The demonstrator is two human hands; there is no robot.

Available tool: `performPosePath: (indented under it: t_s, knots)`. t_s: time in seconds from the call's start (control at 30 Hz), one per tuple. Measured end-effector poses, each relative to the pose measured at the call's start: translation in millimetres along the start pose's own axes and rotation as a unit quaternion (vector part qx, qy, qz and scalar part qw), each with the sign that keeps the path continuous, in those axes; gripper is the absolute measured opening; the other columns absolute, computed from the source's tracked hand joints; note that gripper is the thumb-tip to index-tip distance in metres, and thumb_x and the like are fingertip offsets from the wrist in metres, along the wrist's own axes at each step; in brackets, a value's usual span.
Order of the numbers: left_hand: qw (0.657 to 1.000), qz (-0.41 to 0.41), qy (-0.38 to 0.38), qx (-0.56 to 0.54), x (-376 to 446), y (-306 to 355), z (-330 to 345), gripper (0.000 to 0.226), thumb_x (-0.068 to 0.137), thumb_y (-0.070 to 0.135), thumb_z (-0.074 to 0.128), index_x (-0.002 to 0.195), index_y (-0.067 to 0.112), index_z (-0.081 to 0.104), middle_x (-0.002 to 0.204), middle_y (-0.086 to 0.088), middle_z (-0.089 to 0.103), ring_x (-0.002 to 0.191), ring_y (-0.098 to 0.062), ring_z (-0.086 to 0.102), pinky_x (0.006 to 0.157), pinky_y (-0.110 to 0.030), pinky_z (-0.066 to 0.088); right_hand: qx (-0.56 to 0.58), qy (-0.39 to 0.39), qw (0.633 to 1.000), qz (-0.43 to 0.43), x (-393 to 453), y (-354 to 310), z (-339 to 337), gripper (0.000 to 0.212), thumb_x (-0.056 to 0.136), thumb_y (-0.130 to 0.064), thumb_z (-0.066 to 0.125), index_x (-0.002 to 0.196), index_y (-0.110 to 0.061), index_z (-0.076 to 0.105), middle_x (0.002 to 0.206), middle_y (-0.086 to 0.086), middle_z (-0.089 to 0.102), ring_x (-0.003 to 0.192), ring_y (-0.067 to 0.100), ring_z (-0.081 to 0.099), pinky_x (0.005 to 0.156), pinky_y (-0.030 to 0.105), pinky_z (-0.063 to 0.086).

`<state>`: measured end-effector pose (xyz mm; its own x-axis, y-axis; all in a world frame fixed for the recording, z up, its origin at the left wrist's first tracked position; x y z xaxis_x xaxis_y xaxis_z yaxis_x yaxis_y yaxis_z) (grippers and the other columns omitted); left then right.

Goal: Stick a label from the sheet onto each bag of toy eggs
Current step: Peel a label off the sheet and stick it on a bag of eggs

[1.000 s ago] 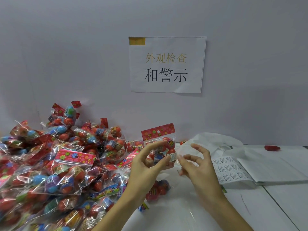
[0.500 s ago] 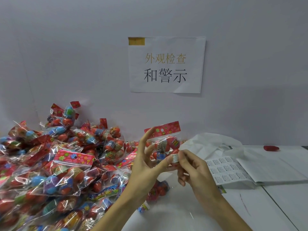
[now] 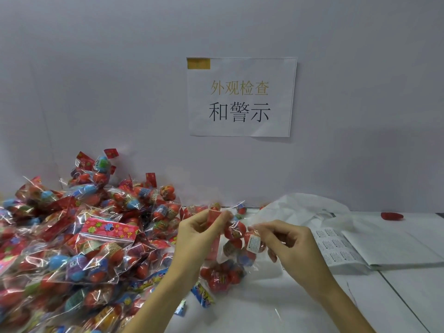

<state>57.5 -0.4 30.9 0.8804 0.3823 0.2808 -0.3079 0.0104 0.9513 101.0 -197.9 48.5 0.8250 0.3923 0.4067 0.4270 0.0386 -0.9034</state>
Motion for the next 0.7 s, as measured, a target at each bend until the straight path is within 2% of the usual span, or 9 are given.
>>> performPosePath:
  t_s: [0.07,0.13,0.27,0.33,0.4,0.5,0.6,0.63,0.7]
  knots:
    - [1.0,0.005,0.01,-0.021,-0.5,0.1,-1.4,0.022,0.085,0.043,0.076,0.091,0.023,0.084,0.09,-0.008,0.08,0.084,-0.021,0.077,0.069,-0.023,0.06,0.038,0.002,0.999,0.011,-0.2,4.6,-0.4,0.027,0.094,-0.035,0.064,0.089,-0.018,0.084,0.063,-0.003,0.06,0.055,0.017,0.05,0.059,0.025,0.047]
    - [0.999,0.006,0.02,-0.046,0.6,0.3,-2.9,0.021,0.086,0.04,0.075,0.091,0.022,0.083,0.089,-0.01,0.08,0.081,-0.023,0.078,0.066,-0.027,0.061,0.084,0.01,0.996,0.04,1.0,9.7,0.9,0.029,0.095,-0.035,0.064,0.086,-0.016,0.085,0.065,0.004,0.057,0.058,0.019,0.05,0.059,0.03,0.049]
    - [0.997,0.011,0.05,-0.058,-1.6,1.9,-2.4,0.023,0.084,0.042,0.075,0.092,0.023,0.084,0.089,-0.009,0.08,0.079,-0.017,0.077,0.066,-0.02,0.06,0.103,0.047,0.991,0.065,0.2,17.0,3.8,0.034,0.09,-0.04,0.067,0.086,-0.011,0.084,0.066,0.018,0.058,0.056,0.018,0.053,0.057,0.028,0.054]
    - [0.997,0.028,0.067,-0.02,-2.3,4.8,-4.7,0.032,0.08,0.052,0.074,0.103,0.032,0.081,0.096,0.003,0.08,0.085,-0.011,0.076,0.071,-0.018,0.058,0.112,0.091,0.987,0.068,-0.2,20.1,-2.4,0.036,0.09,-0.039,0.067,0.086,-0.007,0.083,0.067,0.018,0.061,0.056,0.019,0.058,0.059,0.027,0.057]
    - [0.998,0.013,0.066,0.006,-2.3,2.1,-5.6,0.053,0.073,0.062,0.074,0.119,0.037,0.069,0.104,0.013,0.077,0.089,-0.011,0.076,0.072,-0.017,0.058,0.157,0.129,0.975,0.092,0.0,27.0,-8.9,0.037,0.089,-0.034,0.068,0.085,0.0,0.08,0.071,0.016,0.065,0.06,0.021,0.064,0.065,0.027,0.06]
    - [0.998,-0.051,-0.009,-0.041,-3.6,-13.6,13.4,0.061,0.076,0.052,0.082,0.13,0.032,0.061,0.11,0.01,0.077,0.093,-0.02,0.079,0.075,-0.022,0.061,0.228,0.095,0.962,0.118,-0.6,30.5,-1.3,0.029,0.088,-0.025,0.069,0.103,-0.001,0.078,0.084,0.018,0.074,0.076,0.032,0.075,0.073,0.034,0.064]
    - [0.994,-0.056,-0.029,-0.086,-4.7,-13.9,16.8,0.044,0.087,0.039,0.084,0.128,0.039,0.068,0.121,0.002,0.076,0.097,-0.031,0.078,0.078,-0.032,0.063,0.173,-0.001,0.976,0.131,-2.8,25.9,17.1,0.036,0.09,-0.029,0.067,0.119,-0.008,0.07,0.095,0.02,0.078,0.088,0.04,0.078,0.075,0.036,0.064]
    - [0.995,-0.052,-0.032,-0.073,-3.6,-11.3,13.4,0.041,0.087,0.038,0.083,0.126,0.041,0.069,0.121,0.003,0.076,0.098,-0.028,0.078,0.078,-0.031,0.062,0.134,-0.005,0.983,0.124,-2.1,24.8,17.0,0.039,0.09,-0.034,0.066,0.12,-0.008,0.07,0.097,0.017,0.079,0.09,0.037,0.078,0.075,0.035,0.064]
    - [0.996,-0.038,-0.075,-0.016,-0.2,-6.3,10.0,0.041,0.088,0.033,0.083,0.125,0.044,0.07,0.117,0.002,0.077,0.1,-0.022,0.076,0.08,-0.026,0.061,0.086,0.044,0.99,0.102,0.9,20.9,4.3,0.048,0.091,-0.044,0.067,0.128,-0.013,0.067,0.104,0.008,0.08,0.098,0.026,0.078,0.078,0.031,0.064]
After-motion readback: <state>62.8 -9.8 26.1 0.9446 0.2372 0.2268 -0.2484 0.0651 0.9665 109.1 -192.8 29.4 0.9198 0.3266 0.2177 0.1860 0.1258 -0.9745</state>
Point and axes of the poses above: each hand's wrist, its own x-axis towards the middle knuckle, its own z-axis out of the palm, y = z × x, the point moved 8 cm from there along x, towards the middle knuckle
